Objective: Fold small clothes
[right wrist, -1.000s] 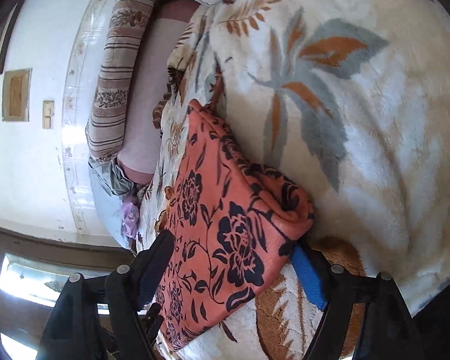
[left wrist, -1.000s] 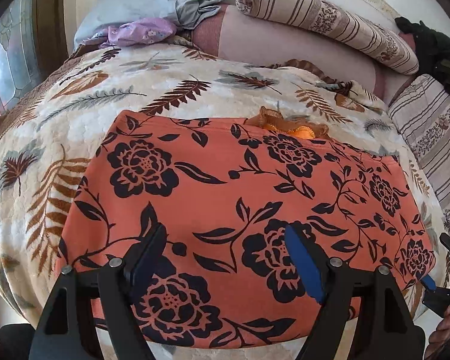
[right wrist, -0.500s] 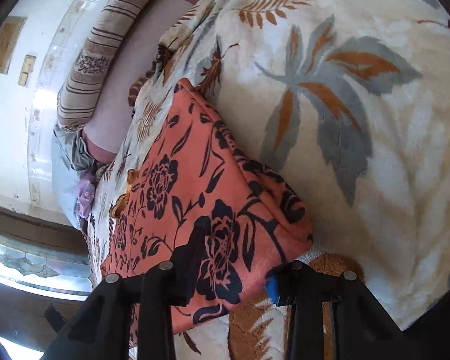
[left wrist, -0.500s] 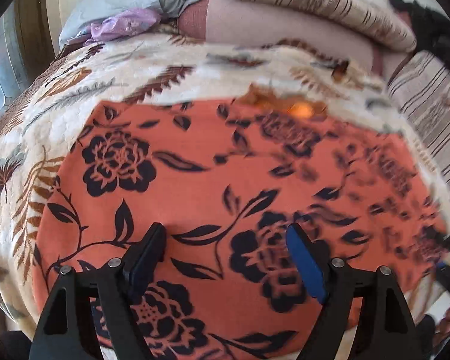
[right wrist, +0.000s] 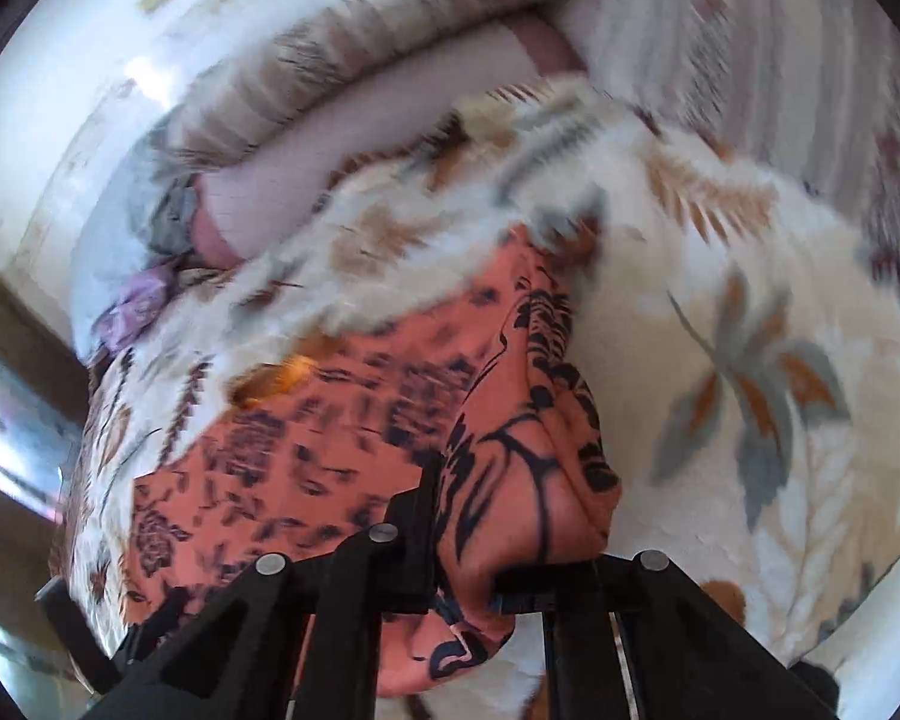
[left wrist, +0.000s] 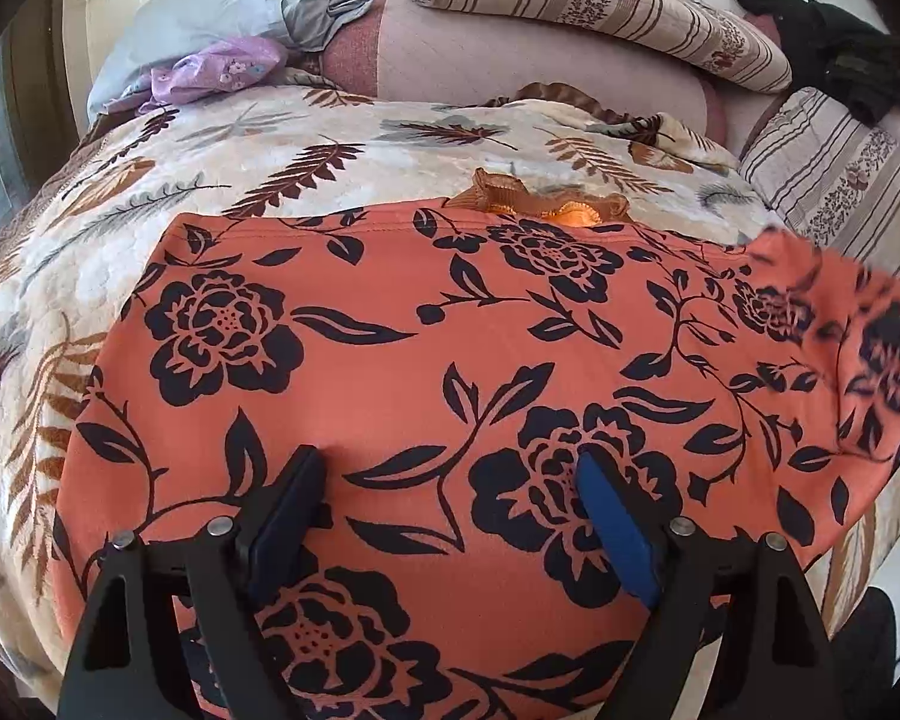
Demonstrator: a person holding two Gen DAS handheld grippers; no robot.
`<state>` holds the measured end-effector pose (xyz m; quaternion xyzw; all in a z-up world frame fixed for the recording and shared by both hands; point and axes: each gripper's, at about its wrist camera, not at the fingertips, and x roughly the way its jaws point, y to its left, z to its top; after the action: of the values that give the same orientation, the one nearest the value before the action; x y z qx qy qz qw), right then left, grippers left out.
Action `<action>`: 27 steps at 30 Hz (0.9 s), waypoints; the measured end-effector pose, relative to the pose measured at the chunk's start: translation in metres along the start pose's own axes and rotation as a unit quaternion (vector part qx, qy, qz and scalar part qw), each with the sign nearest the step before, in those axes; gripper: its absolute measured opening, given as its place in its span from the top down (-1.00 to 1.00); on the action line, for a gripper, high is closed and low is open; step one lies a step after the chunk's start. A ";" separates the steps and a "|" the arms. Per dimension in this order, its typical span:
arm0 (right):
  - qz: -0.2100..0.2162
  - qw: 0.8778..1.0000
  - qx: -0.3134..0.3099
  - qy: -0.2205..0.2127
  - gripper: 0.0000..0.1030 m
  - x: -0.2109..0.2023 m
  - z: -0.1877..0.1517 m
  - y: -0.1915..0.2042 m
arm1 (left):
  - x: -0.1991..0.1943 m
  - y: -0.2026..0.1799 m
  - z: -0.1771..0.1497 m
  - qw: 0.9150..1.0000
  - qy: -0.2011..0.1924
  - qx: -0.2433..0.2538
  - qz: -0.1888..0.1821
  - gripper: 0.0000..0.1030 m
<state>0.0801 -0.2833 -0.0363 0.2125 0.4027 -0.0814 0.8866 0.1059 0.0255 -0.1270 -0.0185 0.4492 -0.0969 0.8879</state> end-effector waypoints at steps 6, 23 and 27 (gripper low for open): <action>0.076 0.989 -0.126 -0.021 0.77 -0.018 -0.026 0.106 | -0.021 0.049 0.008 0.986 -0.010 -0.134 -0.099 -0.67; 0.138 0.972 -0.172 0.078 0.77 0.054 -0.107 0.111 | 0.004 0.079 0.057 0.937 0.071 -0.252 -0.233 -0.67; 0.146 0.970 -0.187 0.054 0.77 0.041 -0.111 0.113 | 0.033 0.056 0.082 0.938 0.125 -0.235 -0.222 -0.65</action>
<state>0.0677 -0.1315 -0.0970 0.1033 0.4230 0.1371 0.8897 0.1989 0.0698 -0.1110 -0.3135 0.5513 -0.1844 0.7508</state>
